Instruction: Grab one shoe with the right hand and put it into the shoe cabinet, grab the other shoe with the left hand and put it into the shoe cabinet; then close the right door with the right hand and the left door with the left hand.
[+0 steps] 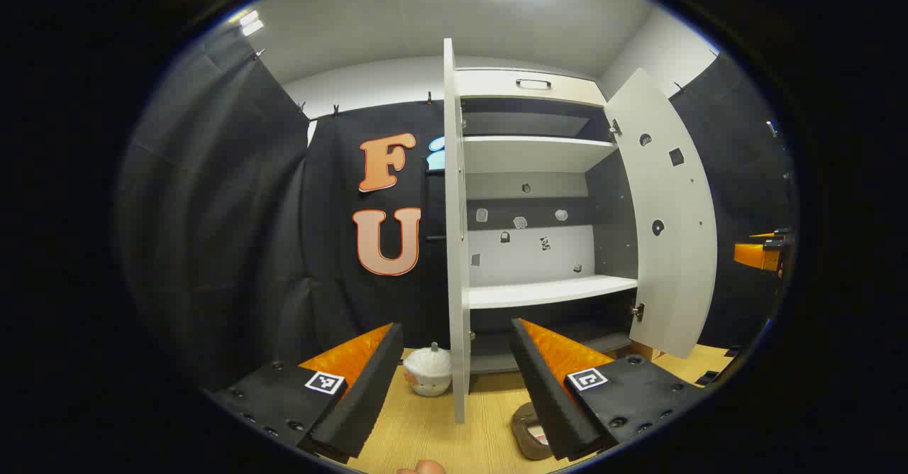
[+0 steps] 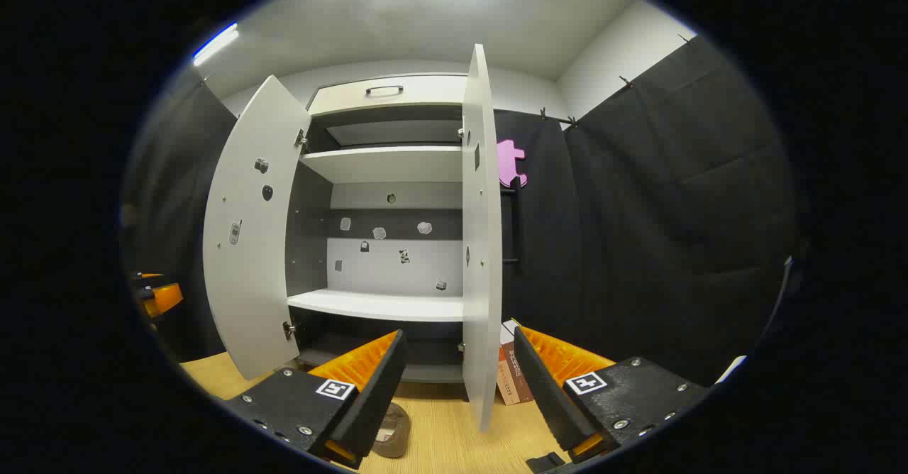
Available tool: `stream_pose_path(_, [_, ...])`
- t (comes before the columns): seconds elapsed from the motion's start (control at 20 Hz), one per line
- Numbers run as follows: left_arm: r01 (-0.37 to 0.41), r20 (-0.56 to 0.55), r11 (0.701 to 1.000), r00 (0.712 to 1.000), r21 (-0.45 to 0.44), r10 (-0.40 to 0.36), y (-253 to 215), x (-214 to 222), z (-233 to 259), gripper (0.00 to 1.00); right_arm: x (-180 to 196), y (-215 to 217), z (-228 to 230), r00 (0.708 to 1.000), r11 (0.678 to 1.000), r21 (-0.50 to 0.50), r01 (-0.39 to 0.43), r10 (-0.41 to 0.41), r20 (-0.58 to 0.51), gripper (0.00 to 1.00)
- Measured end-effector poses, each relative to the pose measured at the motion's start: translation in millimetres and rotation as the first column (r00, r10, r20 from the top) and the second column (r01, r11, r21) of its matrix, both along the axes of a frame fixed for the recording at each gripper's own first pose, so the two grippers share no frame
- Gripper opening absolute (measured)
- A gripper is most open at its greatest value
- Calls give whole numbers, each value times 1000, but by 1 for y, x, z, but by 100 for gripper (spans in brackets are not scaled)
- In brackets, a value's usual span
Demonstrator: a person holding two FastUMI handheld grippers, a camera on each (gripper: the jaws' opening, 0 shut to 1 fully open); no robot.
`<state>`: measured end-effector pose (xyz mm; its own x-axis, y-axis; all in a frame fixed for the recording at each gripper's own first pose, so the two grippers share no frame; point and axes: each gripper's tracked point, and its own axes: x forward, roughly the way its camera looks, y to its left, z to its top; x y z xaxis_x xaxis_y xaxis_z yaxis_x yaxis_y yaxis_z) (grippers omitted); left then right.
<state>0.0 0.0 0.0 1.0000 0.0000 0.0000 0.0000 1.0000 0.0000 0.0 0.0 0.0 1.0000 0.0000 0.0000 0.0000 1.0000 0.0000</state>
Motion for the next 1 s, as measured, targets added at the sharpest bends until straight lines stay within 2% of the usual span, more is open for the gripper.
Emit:
stream_pose_path(0.65, [17,5,1000,1000,-10,-17,-2,2,2,98,4,14,-15,999,1000,-26,-14,13,-36,92])
stream_pose_path(1.0, [28,-1,999,1000,-16,-28,-6,5,-2,96,13,45,-52,993,997,-47,-61,56,-107,93])
